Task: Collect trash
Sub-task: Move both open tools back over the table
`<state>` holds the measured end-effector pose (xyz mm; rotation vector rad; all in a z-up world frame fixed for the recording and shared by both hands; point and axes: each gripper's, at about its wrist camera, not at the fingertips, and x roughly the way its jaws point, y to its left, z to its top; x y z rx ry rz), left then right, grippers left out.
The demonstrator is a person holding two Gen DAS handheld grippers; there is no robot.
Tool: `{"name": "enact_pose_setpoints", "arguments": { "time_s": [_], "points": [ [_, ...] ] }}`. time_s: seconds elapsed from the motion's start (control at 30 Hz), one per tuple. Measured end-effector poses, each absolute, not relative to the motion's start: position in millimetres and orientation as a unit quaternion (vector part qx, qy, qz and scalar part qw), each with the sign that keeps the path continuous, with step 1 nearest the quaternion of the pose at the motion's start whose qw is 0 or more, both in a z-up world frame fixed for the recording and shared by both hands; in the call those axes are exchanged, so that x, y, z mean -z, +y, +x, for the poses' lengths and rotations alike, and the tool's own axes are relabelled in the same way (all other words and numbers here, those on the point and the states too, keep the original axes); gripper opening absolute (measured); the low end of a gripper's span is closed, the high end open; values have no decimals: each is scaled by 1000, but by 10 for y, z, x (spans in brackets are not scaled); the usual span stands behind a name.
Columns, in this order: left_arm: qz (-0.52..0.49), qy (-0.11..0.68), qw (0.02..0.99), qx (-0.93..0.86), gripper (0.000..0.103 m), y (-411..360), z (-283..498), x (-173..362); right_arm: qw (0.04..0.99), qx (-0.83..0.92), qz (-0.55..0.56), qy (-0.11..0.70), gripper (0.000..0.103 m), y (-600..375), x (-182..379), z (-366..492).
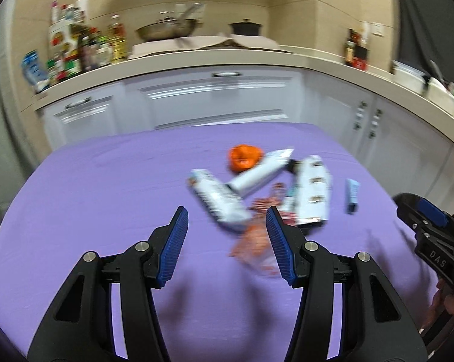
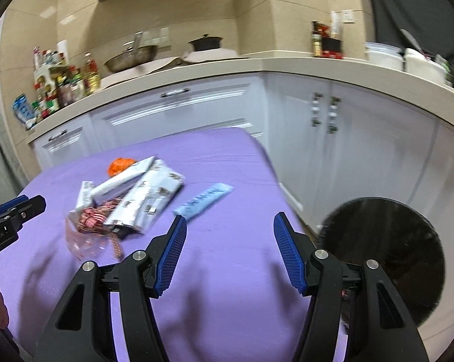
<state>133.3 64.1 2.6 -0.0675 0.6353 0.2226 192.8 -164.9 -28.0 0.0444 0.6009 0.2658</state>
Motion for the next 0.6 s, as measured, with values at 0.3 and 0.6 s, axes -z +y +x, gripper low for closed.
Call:
{"name": "enact_pose_setpoints", "arguments": {
  "time_s": [0.3,0.6],
  "points": [
    [-60,315,933,-164,52,1230,1191,58,938,-135,0,321,59,-1205,356,2159],
    [-82,325,924,-184,52,1601,1152,177,923,-110,-19,369,58,-1052,465,2453]
  ]
}}
